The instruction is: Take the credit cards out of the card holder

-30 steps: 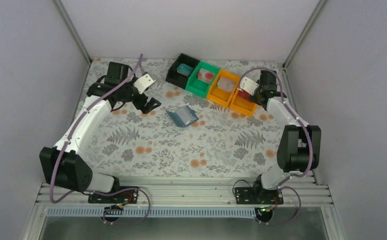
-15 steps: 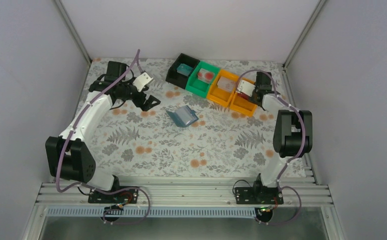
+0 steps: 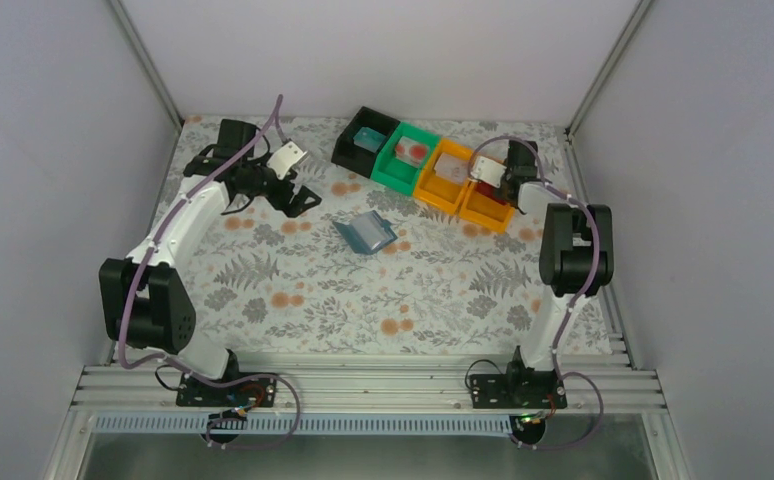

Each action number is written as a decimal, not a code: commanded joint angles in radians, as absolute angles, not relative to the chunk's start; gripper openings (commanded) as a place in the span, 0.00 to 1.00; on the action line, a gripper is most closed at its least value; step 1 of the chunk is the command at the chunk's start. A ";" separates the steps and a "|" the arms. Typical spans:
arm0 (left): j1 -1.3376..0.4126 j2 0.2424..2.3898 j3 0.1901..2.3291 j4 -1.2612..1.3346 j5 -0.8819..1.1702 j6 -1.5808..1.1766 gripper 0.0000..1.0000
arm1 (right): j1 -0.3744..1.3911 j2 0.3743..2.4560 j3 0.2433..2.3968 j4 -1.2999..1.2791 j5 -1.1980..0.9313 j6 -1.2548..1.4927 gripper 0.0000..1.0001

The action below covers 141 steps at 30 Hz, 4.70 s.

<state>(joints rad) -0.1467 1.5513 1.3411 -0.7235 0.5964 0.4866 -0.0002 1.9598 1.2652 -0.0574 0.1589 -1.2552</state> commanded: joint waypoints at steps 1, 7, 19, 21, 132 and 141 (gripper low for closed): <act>-0.135 1.550 1.334 -0.696 0.577 0.479 1.00 | 0.004 1.985 1.279 0.000 0.154 -1.272 0.04; -0.135 1.554 1.330 -0.698 0.600 0.488 1.00 | 0.006 1.987 1.267 0.005 0.168 -1.308 0.21; -0.132 1.516 1.306 -0.684 0.564 0.487 1.00 | 0.009 1.904 1.269 -0.058 0.178 -1.345 0.70; -0.132 1.511 1.290 -0.675 0.545 0.482 1.00 | 0.012 1.876 1.275 -0.078 0.167 -1.327 0.73; -0.186 1.954 1.088 -0.365 0.801 0.012 0.77 | 0.631 2.131 1.392 -0.073 -0.805 0.494 0.35; -0.178 1.903 1.065 -0.429 0.917 0.095 0.88 | 0.657 2.158 1.441 -0.007 -0.849 0.605 0.27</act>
